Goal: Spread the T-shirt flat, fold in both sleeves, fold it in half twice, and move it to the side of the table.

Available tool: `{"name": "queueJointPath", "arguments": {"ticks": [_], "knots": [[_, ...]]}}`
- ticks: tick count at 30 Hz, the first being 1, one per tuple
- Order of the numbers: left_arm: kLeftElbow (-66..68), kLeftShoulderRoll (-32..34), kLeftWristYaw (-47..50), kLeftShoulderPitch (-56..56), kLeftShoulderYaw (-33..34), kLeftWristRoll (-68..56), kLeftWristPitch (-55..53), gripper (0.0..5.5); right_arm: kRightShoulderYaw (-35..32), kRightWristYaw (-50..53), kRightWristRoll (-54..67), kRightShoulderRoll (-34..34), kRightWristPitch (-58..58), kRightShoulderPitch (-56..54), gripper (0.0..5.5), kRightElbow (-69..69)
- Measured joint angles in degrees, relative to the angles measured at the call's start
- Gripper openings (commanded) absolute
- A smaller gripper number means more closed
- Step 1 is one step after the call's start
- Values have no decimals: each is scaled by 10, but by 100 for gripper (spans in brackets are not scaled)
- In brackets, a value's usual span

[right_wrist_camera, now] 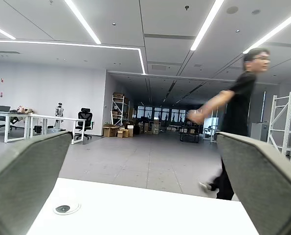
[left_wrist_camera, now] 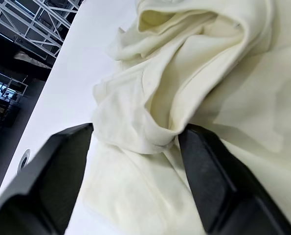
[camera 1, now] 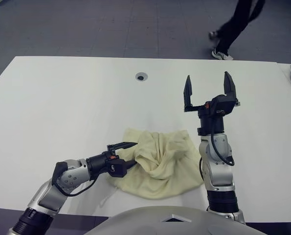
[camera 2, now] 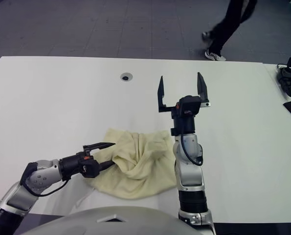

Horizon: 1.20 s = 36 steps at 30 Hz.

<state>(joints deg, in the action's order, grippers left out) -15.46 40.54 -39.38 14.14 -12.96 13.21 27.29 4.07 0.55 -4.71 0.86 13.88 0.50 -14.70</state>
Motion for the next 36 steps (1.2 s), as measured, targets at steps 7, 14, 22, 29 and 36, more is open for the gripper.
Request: {"name": "queueJointPath", "arguments": {"ticks": [7,14,22,29,36], "knots": [[1,0,0,0,-4,0,0,122,0,0,-1,0,0,0,540,-1],[0,0,-8,0,-20,-10,0,5,0,0,-1,0,0,0,540,-2],[0,1,-10,-3,-26,-10,0,0,-1,1,-1,0,0,0,540,-2],[0,3,-12,-6,-26,-10,1,0,-2,1,-1,0,-1,0,540,-2],[-11,5,-13,-4,-29,-15,0,0,-16,-28,14,-30,-41,0,540,-25]]}}
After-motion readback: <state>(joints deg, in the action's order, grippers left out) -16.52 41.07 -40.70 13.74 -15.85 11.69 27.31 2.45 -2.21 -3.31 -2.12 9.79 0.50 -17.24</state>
